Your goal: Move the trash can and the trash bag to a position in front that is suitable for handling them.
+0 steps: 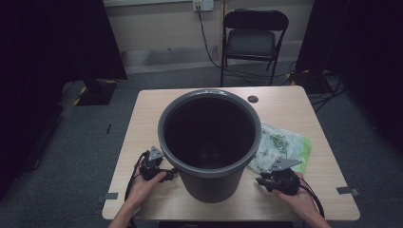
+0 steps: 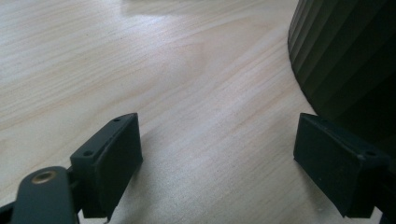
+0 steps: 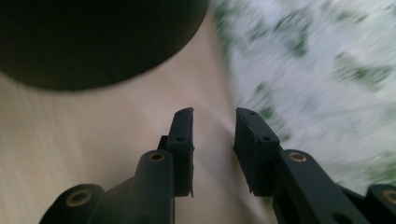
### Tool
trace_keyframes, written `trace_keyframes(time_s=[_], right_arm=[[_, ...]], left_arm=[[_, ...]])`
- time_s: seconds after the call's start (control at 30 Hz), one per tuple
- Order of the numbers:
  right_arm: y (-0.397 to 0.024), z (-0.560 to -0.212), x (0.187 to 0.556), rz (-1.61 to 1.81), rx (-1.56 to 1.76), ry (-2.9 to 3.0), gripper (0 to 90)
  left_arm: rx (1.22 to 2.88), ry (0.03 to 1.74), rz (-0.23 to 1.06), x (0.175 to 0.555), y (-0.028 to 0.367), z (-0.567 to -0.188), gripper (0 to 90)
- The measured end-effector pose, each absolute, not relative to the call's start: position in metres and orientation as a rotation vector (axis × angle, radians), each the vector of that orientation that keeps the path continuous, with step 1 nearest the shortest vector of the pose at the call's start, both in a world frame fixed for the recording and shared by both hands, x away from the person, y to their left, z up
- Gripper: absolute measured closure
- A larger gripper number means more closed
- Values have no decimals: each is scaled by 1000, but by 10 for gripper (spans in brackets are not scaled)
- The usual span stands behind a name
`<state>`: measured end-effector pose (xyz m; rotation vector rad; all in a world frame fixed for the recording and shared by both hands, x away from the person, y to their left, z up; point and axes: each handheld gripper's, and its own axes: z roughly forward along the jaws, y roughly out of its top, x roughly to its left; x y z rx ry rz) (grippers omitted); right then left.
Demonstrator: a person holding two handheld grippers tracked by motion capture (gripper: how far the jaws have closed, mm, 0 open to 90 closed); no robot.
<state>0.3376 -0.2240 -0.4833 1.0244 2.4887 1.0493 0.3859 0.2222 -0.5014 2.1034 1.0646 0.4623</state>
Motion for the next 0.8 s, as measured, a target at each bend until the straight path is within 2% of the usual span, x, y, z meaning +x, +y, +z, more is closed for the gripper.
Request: trace_keyframes(time_s=[0.17, 0.4, 0.6, 0.8], right_arm=[[-250, -469, 362, 1101, 1105, 2382, 673], [-296, -482, 394, 1010, 1247, 2262, 677], [-302, -489, 391, 918, 1254, 2268, 671], [-293, -488, 366, 945, 1219, 2330, 659]], left_arm=[[2104, 1064, 462, 386, 222, -501, 145], [2101, 1066, 462, 386, 222, -501, 145], [2101, 1066, 462, 386, 222, -501, 145], [2101, 1066, 462, 386, 222, -502, 145]])
